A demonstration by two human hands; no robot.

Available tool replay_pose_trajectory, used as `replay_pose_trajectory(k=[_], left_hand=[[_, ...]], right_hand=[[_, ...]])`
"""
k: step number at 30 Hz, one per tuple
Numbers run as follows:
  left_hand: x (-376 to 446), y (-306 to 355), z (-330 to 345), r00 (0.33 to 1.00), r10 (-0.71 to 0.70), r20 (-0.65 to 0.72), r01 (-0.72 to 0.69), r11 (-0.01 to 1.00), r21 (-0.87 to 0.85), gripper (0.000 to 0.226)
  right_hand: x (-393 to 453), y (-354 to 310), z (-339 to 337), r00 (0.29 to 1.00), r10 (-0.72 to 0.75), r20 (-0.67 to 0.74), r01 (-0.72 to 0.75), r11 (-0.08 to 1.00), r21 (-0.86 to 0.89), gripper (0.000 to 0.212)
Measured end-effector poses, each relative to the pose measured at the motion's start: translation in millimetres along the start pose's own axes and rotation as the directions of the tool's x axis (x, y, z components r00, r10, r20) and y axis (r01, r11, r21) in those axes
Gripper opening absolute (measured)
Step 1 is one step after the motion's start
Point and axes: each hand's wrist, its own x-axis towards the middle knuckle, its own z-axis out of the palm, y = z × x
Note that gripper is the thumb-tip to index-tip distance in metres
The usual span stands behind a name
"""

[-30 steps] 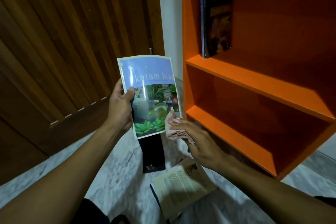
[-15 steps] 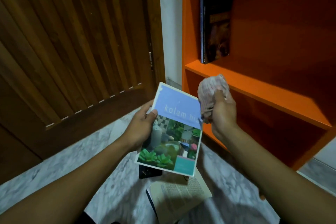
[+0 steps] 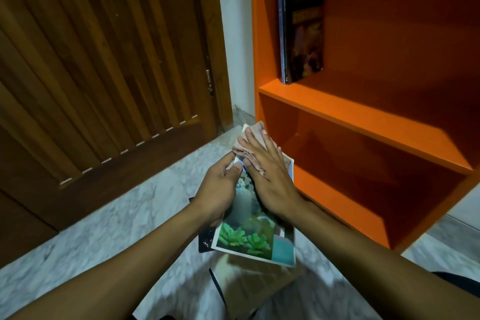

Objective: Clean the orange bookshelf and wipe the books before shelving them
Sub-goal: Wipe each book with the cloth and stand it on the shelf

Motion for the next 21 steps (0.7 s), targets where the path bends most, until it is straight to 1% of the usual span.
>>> replay_pose_trajectory(k=[4,7,9,11,13,16,18,21], left_hand=[[2,2,0,0.994,-0.084,-0.071,0.078,0.993,-0.089,0.035],[4,8,-2,0.987,-0.103,-0.123,0.084,0.985,-0.152,0.036],[3,12,-5,0.983,-0.106,-0.149,0.076,0.979,-0.19,0.036],[2,14,-8,0.978,-0.119,-0.169,0.08,0.972,-0.222,0.035],[1,15,-12,0.972,-0.136,-0.193,0.088,0.968,-0.237,0.034],[3,18,-16,0.952,-0.154,-0.263,0.084,0.962,-0.261,0.032],[4,19,-20,0.942,-0.163,-0.294,0.079,0.957,-0.278,0.032],[5,23,-25,0.933,-0.166,-0.32,0.066,0.952,-0.3,0.031]], right_hand=[[-12,1,2,0.998,0.058,0.032,-0.06,0.995,0.081,0.045],[-17,2,2,0.997,0.054,0.051,-0.059,0.994,0.096,0.044],[-22,4,4,0.998,0.011,0.068,-0.016,0.998,0.063,0.044],[-27,6,5,0.991,-0.078,0.112,0.079,0.997,-0.004,0.049],[-33,6,6,0.971,-0.158,0.178,0.169,0.984,-0.053,0.056],[-43,3,11,0.934,-0.226,0.276,0.261,0.961,-0.096,0.054],[-51,0,14,0.908,-0.246,0.339,0.284,0.956,-0.068,0.049],[-61,-5,12,0.872,-0.286,0.397,0.294,0.955,0.042,0.04]])
